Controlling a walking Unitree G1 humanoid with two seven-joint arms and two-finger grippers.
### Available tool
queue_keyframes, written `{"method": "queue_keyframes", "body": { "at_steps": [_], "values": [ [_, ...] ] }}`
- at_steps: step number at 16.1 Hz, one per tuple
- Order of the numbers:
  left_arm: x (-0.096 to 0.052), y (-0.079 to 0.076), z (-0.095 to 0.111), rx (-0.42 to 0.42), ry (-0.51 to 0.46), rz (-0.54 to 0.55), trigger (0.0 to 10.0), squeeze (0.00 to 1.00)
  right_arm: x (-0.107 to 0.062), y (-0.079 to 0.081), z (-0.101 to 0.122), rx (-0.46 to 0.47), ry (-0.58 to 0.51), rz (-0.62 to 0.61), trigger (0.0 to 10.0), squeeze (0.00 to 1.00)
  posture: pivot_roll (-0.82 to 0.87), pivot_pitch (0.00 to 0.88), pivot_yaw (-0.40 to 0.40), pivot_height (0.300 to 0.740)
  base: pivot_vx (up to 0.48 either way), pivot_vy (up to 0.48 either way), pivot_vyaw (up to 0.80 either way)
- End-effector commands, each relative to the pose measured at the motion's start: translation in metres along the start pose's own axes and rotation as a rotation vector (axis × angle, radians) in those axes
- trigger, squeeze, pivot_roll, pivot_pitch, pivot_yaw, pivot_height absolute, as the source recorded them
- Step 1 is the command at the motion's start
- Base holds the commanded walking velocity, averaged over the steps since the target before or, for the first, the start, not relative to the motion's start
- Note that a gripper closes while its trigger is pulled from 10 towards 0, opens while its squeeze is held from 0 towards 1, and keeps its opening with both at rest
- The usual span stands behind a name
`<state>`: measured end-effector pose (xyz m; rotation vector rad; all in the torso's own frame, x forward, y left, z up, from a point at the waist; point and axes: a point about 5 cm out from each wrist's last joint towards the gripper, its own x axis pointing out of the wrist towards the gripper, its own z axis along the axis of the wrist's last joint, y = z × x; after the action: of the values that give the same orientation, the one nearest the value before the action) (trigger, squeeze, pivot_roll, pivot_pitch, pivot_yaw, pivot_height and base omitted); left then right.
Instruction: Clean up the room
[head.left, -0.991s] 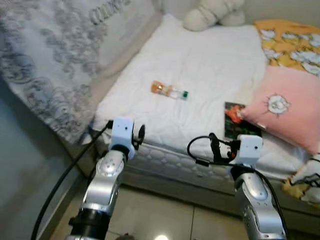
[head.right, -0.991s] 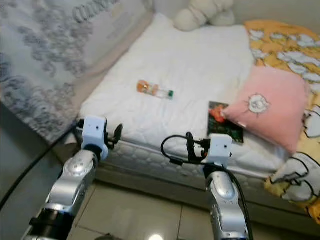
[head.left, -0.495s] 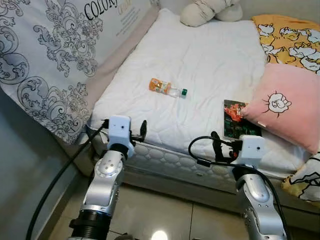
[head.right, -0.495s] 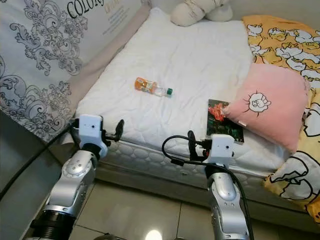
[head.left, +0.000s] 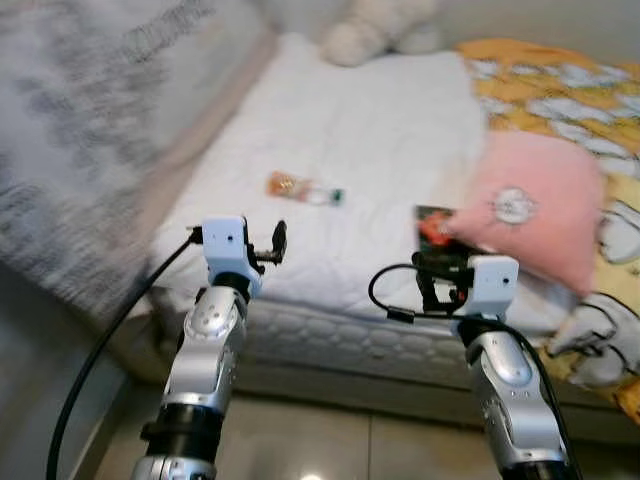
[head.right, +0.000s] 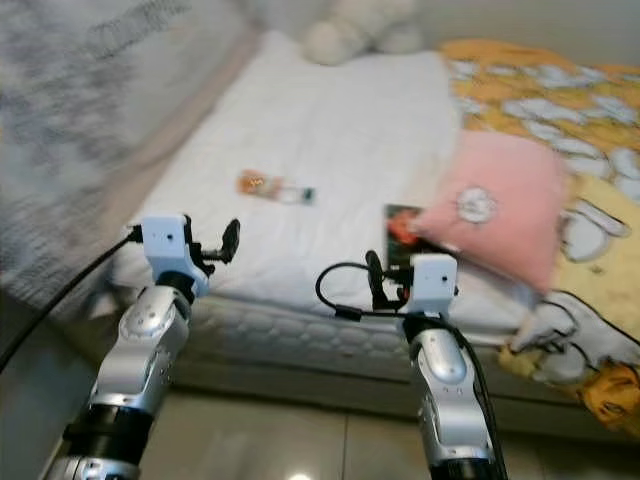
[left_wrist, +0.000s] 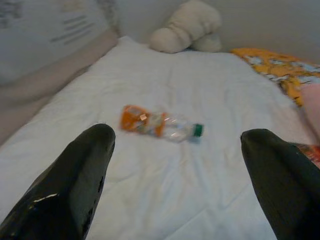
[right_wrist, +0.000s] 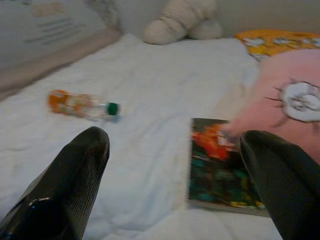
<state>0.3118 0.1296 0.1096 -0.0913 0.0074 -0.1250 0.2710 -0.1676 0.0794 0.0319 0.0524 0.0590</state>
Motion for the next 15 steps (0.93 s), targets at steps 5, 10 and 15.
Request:
{"method": "queue_keyframes", "body": {
  "at_steps": [5,10,15],
  "values": [
    [0.010,0.009,0.009,0.016,-0.030,0.027,10.0,0.00,0.008,0.001,0.004,0.000,-0.018,-0.016,10.0,0.00,0.05,0.000,0.009,0.740,0.475,0.000,0.00],
    [0.011,0.012,0.010,0.023,-0.035,0.041,10.0,0.00,0.011,0.002,0.005,0.002,-0.026,-0.020,10.0,0.00,0.05,0.000,0.018,0.740,0.390,0.278,0.00],
    [0.020,0.005,0.019,0.120,-0.059,-0.050,10.0,0.00,0.012,0.000,0.005,-0.002,-0.029,-0.028,10.0,0.00,0.05,0.000,0.018,0.740,0.412,0.172,0.00]
  ]
}}
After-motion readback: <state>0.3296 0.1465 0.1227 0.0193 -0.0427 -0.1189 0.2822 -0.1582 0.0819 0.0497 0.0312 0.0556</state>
